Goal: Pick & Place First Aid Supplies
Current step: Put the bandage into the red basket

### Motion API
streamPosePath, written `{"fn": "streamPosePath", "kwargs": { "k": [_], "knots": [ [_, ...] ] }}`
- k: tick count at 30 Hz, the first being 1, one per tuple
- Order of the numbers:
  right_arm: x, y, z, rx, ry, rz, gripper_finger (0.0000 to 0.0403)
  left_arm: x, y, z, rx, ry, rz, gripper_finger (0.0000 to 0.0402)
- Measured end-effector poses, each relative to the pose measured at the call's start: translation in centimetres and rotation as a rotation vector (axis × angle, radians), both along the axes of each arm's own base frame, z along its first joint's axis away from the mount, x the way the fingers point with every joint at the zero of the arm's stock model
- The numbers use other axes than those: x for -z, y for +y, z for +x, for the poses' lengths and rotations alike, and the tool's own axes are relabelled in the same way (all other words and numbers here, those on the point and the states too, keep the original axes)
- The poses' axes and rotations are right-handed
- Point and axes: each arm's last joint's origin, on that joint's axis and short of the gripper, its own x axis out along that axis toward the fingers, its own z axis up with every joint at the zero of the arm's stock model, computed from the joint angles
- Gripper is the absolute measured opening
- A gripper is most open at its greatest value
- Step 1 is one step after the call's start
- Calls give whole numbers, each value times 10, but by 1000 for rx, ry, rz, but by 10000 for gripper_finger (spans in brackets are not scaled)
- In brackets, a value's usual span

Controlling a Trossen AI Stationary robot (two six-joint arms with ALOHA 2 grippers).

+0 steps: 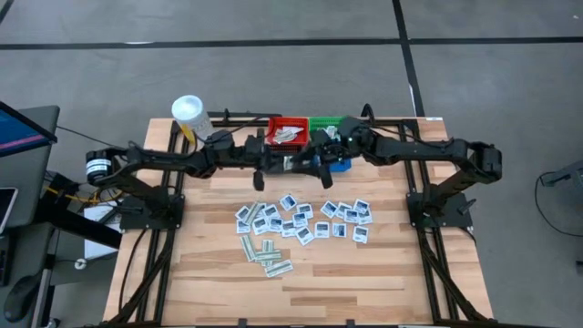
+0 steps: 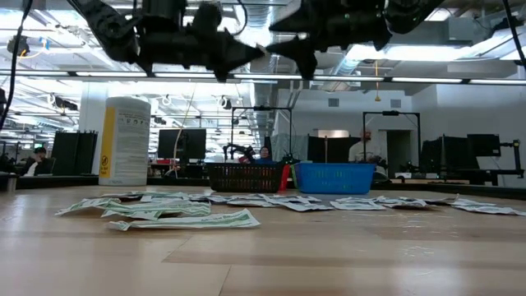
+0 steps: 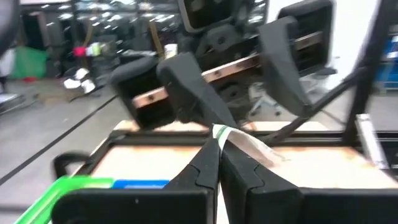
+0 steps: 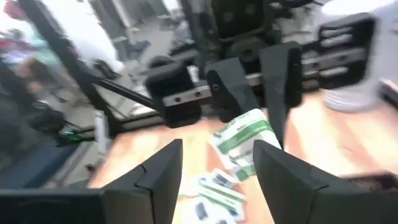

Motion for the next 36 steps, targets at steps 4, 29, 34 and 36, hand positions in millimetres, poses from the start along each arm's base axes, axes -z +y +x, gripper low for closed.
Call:
{"fn": "streamPosePath", "kwargs": {
  "k": [4,29,34,36],
  "knots": [
    [7,-13,-5,70,71,-36,195,15,15,4,-101,48,-16,9],
    [23,-88,-43,360,259,-287,138,56,134,36,-474,117,-49,10],
    [23,-95,-47,375,268,-303,132,64,143,33,-498,148,-67,10],
    [24,-96,-49,379,278,-298,132,64,143,32,-498,154,-89,10]
  ]
}}
